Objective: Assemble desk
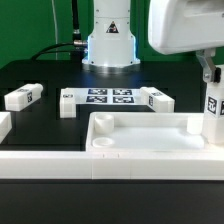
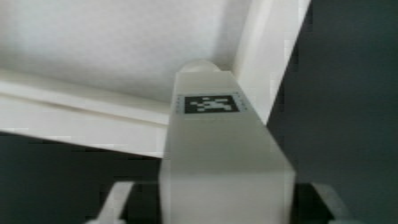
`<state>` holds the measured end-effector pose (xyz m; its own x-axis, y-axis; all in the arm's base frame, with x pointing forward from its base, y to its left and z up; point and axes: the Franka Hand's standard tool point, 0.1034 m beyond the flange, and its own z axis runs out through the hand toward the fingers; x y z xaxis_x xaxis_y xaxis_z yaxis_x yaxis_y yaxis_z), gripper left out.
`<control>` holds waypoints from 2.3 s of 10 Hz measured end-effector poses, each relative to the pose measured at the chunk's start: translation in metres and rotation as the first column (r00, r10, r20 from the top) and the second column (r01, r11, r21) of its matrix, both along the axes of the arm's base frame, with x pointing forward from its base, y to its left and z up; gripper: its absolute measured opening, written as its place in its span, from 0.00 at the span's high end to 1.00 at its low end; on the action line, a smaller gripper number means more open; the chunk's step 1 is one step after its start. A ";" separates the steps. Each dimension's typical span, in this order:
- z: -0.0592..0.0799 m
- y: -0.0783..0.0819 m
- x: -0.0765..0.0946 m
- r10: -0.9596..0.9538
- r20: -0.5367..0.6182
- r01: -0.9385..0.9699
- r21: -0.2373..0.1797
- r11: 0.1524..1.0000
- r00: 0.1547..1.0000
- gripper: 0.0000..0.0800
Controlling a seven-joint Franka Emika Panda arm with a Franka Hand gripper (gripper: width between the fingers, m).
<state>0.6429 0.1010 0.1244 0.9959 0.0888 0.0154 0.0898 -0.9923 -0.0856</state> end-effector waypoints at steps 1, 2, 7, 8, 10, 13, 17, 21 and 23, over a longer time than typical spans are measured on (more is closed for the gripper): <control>0.000 -0.001 0.001 -0.074 0.002 0.074 0.007 0.997 0.997 0.64; 0.000 -0.002 0.004 -0.202 0.005 0.202 0.013 0.979 0.979 0.64; -0.001 -0.008 0.005 -0.658 -0.046 0.659 0.012 0.752 0.752 0.64; -0.001 -0.009 0.004 -0.703 -0.053 0.705 0.008 0.710 0.709 0.64; -0.001 -0.009 0.004 -0.790 -0.064 0.791 -0.001 0.611 0.610 0.64; -0.002 -0.010 0.003 -0.754 -0.064 0.755 -0.004 0.655 0.654 0.64; 0.000 -0.007 0.002 -0.519 -0.060 0.519 -0.026 0.854 0.852 0.20; -0.001 -0.007 0.002 -0.170 -0.034 0.170 -0.012 0.985 0.985 0.19; -0.001 -0.008 0.002 -0.040 -0.024 0.040 -0.009 0.999 0.999 0.19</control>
Offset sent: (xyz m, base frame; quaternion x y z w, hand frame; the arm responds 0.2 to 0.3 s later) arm -0.0026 -0.0021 -0.0064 -0.0225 -0.0111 0.2338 0.9720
